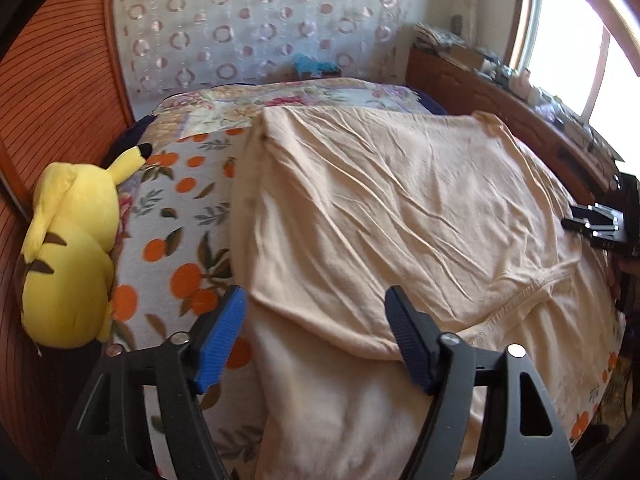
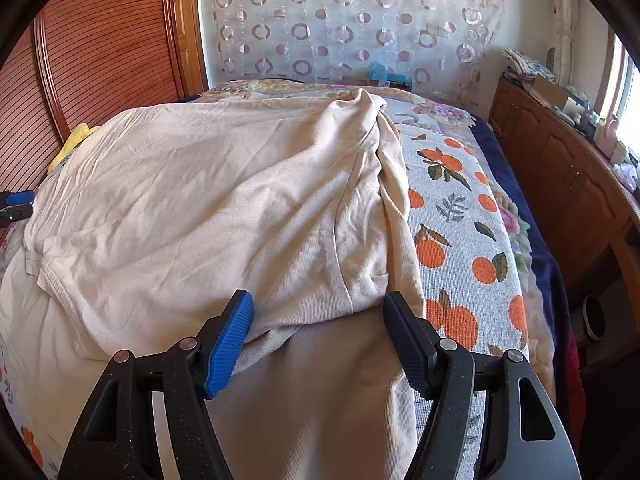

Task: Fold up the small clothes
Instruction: 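Lay the shirt down folded in half and open both tools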

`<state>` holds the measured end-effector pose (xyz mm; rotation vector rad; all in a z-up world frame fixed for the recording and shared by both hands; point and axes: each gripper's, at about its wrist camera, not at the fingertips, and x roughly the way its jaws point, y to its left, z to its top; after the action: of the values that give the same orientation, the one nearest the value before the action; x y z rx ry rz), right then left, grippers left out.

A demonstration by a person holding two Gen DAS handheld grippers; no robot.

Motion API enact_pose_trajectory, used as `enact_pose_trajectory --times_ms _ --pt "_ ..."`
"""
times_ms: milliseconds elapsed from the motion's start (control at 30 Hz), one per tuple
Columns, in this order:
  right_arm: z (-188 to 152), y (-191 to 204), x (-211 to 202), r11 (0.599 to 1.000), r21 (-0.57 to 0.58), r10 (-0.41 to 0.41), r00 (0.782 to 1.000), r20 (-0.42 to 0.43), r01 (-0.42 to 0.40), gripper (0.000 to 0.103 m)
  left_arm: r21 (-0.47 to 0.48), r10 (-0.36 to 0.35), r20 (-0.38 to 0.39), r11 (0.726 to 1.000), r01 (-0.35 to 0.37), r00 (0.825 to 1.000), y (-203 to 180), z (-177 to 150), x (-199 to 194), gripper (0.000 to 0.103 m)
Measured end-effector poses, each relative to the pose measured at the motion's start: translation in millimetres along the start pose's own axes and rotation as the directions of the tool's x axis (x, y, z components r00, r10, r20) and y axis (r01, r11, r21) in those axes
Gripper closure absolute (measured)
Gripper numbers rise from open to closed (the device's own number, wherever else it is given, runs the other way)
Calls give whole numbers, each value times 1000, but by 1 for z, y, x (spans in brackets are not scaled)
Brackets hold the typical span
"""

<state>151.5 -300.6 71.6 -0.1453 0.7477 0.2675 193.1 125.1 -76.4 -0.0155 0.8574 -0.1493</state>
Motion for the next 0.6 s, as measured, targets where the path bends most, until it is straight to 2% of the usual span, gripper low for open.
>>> enact_pose_trajectory --times_ms 67,167,233,300,433,500,600 --pt "0 0 0 1000 0 0 1000 0 0 33 -22 10 2 1000 -10 1000 5 -2 -2 37" --pt "-1 -1 0 1000 0 0 1000 0 0 33 -33 -1 -18 999 1 1000 8 -3 4 48" --pt "-1 -1 0 1000 0 1 1000 0 -1 33 -42 -5 -24 999 4 1000 9 -2 8 60" --pt "-1 -1 0 1000 1 2 1000 0 -2 32 -40 -17 -30 999 16 999 8 -1 12 64" --pt "-1 -1 0 1000 1 2 1000 0 -2 32 -20 11 -40 1000 -12 999 5 4 19 65" --pt "-1 -1 0 1000 1 2 1000 0 -2 32 -40 36 -52 998 -39 998 8 7 23 65" --pt "-2 -1 0 1000 0 1 1000 0 -1 32 -51 28 -45 998 -30 999 11 9 25 65"
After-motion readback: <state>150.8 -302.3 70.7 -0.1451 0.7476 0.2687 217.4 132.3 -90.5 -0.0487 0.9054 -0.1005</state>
